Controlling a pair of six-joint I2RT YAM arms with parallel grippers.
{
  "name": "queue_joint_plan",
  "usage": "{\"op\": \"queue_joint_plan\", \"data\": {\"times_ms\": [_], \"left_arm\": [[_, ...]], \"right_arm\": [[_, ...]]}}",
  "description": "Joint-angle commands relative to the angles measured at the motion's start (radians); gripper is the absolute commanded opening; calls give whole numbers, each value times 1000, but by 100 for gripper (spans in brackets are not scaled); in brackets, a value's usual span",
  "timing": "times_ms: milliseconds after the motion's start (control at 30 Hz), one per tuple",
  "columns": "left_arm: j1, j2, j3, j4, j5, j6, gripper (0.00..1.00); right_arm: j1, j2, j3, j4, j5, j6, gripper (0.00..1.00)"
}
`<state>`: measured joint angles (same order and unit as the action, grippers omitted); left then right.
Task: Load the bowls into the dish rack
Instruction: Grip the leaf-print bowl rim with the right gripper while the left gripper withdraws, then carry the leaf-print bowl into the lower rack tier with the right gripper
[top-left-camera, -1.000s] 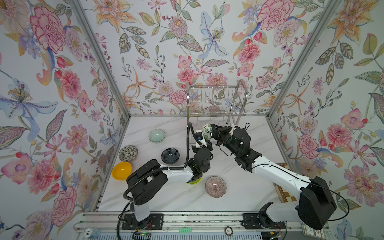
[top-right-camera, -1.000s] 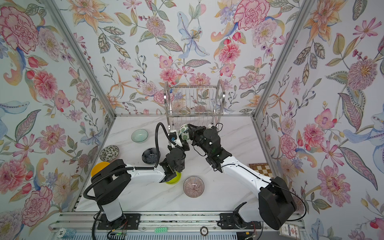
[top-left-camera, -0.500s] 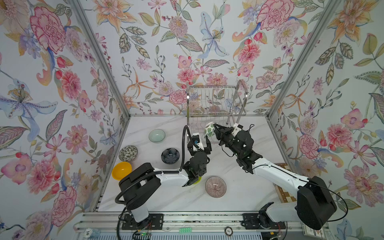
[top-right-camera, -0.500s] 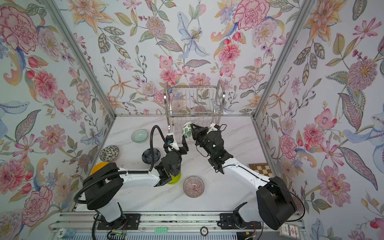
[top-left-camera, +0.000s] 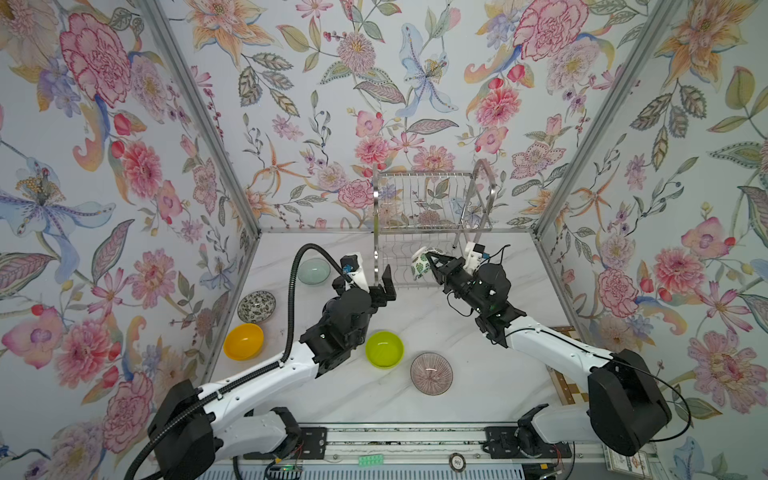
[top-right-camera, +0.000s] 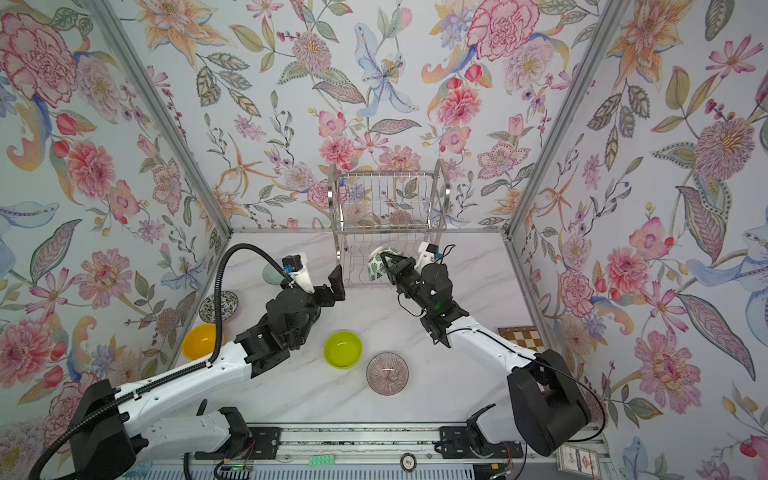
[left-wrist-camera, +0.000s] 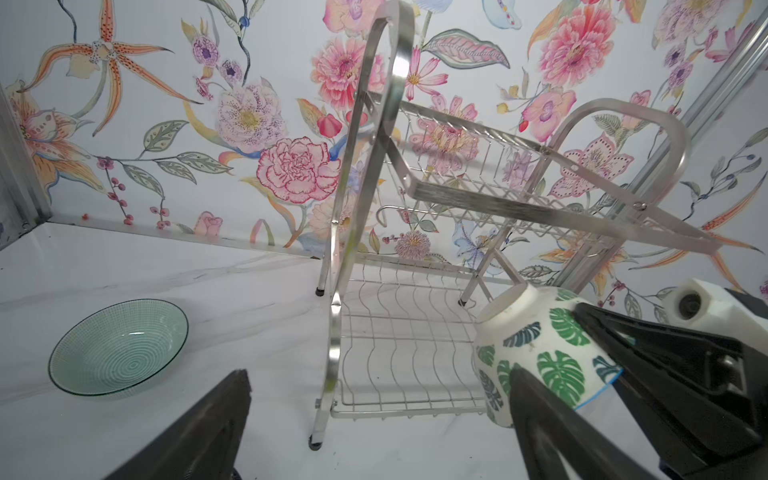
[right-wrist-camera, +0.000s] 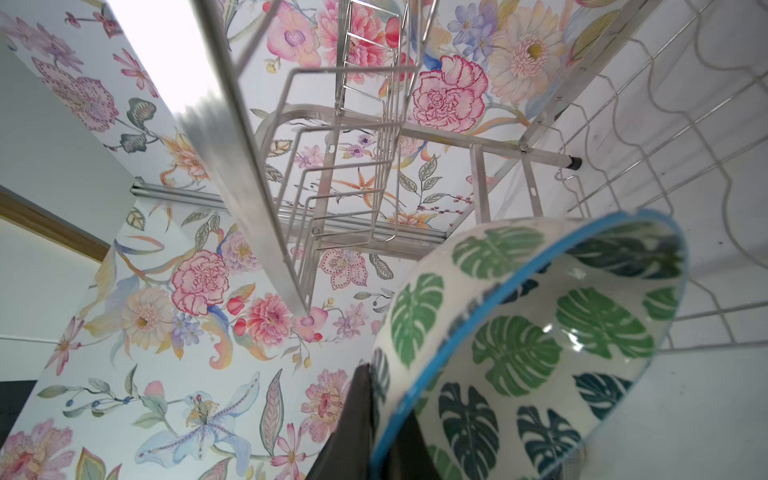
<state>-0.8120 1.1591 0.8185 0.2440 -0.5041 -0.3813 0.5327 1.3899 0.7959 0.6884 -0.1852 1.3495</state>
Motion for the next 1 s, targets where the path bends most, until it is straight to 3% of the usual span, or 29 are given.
{"op": "queue_joint_plan", "data": {"times_ms": [0, 233, 400, 633, 967], "left_arm": [[105, -63, 17, -221, 235, -44, 99], [381, -22, 74, -306, 441, -31, 99], [540, 135, 169, -274, 717, -84, 99], [587, 440, 482, -454, 827, -44, 99], [651, 530, 460, -274, 1041, -139, 99]], "right_arm": [[-16, -1, -22, 90, -85, -140, 0], [-39, 50, -22, 165, -172, -337, 0], [-58, 127, 0, 258, -225, -406, 0], [-76, 283, 50, 433, -269, -390, 0], [-86, 513, 197, 543, -319, -371, 0]]}}
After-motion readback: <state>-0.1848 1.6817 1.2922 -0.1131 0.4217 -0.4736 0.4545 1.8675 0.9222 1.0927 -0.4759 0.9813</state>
